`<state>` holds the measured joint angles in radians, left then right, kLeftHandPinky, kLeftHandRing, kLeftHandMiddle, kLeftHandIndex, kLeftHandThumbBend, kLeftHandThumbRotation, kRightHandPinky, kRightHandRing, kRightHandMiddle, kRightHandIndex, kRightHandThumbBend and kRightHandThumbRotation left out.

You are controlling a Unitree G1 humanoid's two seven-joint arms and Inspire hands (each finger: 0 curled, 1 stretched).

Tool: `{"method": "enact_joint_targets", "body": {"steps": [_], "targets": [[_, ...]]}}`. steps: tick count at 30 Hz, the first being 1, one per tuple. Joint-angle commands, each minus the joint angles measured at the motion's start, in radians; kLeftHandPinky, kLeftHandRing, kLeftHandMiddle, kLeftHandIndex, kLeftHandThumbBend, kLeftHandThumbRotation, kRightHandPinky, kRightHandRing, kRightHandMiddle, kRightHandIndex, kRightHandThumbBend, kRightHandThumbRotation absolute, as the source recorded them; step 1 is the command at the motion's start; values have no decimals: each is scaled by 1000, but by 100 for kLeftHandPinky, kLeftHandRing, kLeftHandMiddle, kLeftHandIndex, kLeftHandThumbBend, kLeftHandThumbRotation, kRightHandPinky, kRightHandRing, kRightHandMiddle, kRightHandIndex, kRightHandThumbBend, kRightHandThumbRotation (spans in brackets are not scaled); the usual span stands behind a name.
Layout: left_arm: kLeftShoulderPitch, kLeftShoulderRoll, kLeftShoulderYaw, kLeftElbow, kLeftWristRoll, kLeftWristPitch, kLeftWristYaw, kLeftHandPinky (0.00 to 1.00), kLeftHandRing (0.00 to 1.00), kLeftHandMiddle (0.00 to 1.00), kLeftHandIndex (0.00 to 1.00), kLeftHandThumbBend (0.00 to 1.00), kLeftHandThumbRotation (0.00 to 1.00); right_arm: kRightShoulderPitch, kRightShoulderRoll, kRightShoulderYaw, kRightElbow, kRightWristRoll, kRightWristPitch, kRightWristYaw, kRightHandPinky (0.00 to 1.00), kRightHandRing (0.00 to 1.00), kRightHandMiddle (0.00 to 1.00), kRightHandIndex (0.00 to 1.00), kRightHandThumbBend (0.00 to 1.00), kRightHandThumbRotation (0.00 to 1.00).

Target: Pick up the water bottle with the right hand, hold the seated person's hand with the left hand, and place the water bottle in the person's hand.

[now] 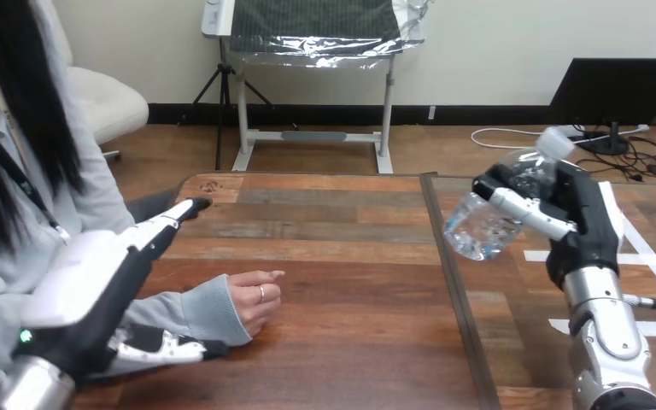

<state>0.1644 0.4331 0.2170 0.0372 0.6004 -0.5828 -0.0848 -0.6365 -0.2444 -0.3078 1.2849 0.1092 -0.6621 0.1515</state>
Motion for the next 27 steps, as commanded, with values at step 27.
{"method": "enact_joint_targets", "body": {"steps": [27], "targets": [[-262, 260, -180, 173, 150, 81, -3, 73, 78, 80, 81, 100, 25, -92, -6, 5, -108, 34, -78, 63, 25, 27, 35, 34, 69, 0]]}}
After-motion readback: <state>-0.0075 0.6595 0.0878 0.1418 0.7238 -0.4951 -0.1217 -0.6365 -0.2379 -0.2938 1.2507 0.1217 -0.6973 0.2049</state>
